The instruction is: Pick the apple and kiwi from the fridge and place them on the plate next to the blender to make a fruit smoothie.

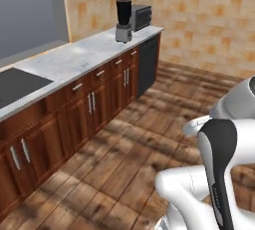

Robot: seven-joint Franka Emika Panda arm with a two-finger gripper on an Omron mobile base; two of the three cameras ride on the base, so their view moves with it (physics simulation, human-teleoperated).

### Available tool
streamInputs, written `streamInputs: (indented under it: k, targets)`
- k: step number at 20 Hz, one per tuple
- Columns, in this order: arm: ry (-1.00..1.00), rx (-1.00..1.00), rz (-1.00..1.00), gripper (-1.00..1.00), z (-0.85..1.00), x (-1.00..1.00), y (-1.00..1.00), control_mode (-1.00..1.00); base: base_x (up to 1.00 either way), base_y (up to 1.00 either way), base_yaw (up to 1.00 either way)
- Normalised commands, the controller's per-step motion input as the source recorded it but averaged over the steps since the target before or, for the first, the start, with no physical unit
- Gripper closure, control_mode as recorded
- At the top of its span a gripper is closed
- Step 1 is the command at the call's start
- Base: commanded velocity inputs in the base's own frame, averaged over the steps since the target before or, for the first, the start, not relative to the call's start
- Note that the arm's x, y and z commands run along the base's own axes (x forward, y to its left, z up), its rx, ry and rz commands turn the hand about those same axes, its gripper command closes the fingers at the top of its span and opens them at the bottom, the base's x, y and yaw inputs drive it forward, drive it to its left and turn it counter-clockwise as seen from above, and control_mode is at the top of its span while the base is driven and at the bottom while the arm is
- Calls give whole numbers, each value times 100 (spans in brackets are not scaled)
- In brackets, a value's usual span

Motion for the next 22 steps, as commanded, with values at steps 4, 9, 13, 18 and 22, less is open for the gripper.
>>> streamInputs:
  k: [4,9,13,18,22]
  targets:
    - [0,0,0,100,0,0,0,100,100,-68,0]
    - [0,0,0,100,0,0,0,100,100,-55,0]
    - [0,0,0,100,0,0,0,100,100,-28,2]
    - [0,0,0,100,0,0,0,100,100,-15,1]
    - [0,0,0,100,0,0,0,100,100,-7,0]
